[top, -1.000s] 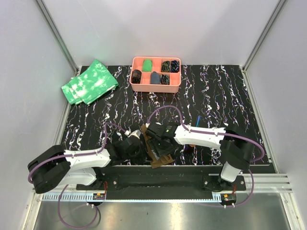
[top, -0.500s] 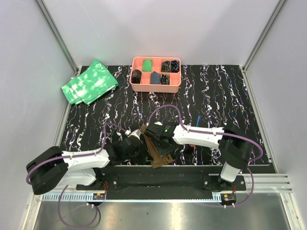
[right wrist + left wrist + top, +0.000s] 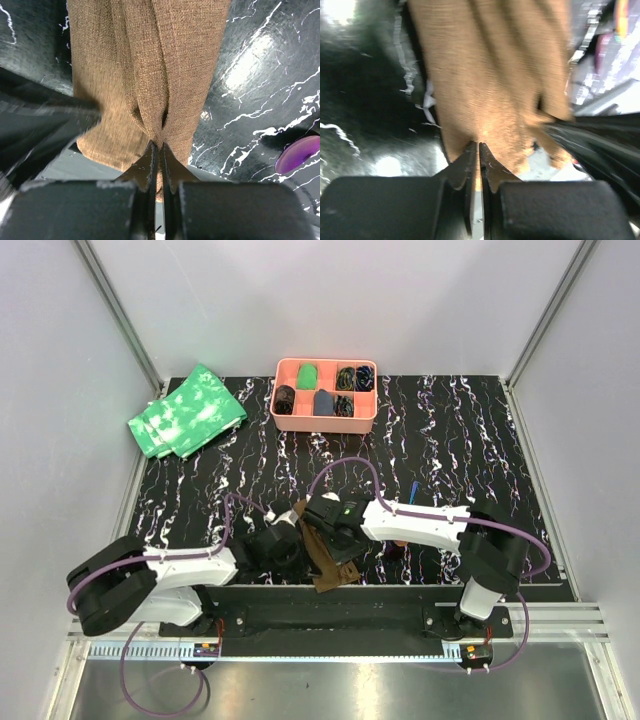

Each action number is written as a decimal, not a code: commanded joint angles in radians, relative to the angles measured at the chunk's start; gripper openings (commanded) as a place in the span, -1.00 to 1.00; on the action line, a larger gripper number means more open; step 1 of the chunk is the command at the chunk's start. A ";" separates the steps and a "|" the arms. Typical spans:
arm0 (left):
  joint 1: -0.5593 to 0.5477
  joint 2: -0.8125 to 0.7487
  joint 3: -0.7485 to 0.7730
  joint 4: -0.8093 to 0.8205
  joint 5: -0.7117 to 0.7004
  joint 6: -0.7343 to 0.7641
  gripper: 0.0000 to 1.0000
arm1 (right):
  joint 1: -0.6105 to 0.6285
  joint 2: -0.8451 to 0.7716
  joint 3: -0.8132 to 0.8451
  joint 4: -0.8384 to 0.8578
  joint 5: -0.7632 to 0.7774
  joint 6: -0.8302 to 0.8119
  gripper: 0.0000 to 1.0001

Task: Fold the napkin into a case and place the utensils inside
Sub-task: Smooth out the smaller rectangle-folded napkin at the center of the board.

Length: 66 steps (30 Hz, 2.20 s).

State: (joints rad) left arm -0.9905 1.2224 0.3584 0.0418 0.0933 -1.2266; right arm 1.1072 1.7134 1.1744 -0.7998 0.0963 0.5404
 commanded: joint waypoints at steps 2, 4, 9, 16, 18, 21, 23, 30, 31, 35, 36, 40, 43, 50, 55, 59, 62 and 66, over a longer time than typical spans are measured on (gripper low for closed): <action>-0.007 0.049 0.014 0.079 -0.038 0.019 -0.86 | 0.010 -0.074 0.038 0.004 -0.006 0.029 -1.00; -0.007 0.052 0.014 0.093 -0.052 0.022 -0.87 | 0.010 -0.089 0.034 0.031 -0.029 0.036 -1.00; -0.017 0.068 0.028 0.093 -0.066 0.022 -0.89 | 0.008 -0.081 0.025 0.106 -0.124 0.066 -1.00; -0.042 0.084 0.025 0.112 -0.075 0.010 -0.90 | 0.008 -0.021 -0.030 0.249 -0.210 0.124 -1.00; -0.043 0.083 0.019 0.116 -0.073 0.009 -0.91 | 0.005 0.000 -0.041 0.275 -0.211 0.128 -1.00; -0.050 0.069 0.004 0.116 -0.076 0.004 -0.91 | -0.013 0.006 -0.088 0.335 -0.234 0.141 -1.00; -0.050 0.062 -0.002 0.118 -0.069 0.010 -0.90 | -0.033 0.011 -0.123 0.378 -0.251 0.147 -1.00; -0.050 -0.081 -0.030 0.009 -0.082 0.001 -0.78 | -0.053 0.023 -0.154 0.412 -0.279 0.151 -1.00; -0.050 -0.107 -0.032 -0.017 -0.090 0.001 -0.77 | -0.055 0.019 -0.157 0.413 -0.279 0.153 -1.00; -0.050 -0.218 -0.055 -0.111 -0.142 -0.011 -0.76 | -0.061 -0.001 -0.167 0.412 -0.282 0.153 -1.00; -0.048 -0.234 -0.059 -0.118 -0.147 -0.014 -0.77 | -0.063 -0.005 -0.167 0.412 -0.282 0.155 -1.00; -0.048 -0.218 -0.084 -0.109 -0.150 -0.034 -0.81 | -0.064 -0.017 -0.163 0.404 -0.283 0.155 -1.00; -0.048 -0.178 -0.078 -0.118 -0.150 -0.031 -0.86 | -0.066 -0.029 -0.162 0.395 -0.280 0.155 -1.00; -0.048 -0.068 -0.069 -0.045 -0.130 -0.014 -0.88 | -0.070 -0.054 -0.153 0.378 -0.282 0.155 -1.00; -0.051 0.009 -0.033 0.017 -0.109 -0.008 -0.90 | -0.070 -0.057 -0.133 0.381 -0.313 0.170 -1.00; -0.053 -0.018 -0.042 0.009 -0.122 -0.013 -0.90 | -0.070 -0.032 -0.150 0.402 -0.326 0.174 -1.00; -0.053 -0.040 -0.056 0.006 -0.124 -0.019 -0.90 | -0.070 -0.014 -0.183 0.451 -0.351 0.193 -1.00; -0.053 -0.049 -0.064 -0.006 -0.125 -0.022 -0.91 | -0.073 -0.026 -0.187 0.461 -0.348 0.197 -1.00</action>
State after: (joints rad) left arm -1.0370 1.1934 0.3115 0.0521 -0.0078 -1.2549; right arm 1.0393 1.6955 0.9924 -0.3927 -0.2131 0.7136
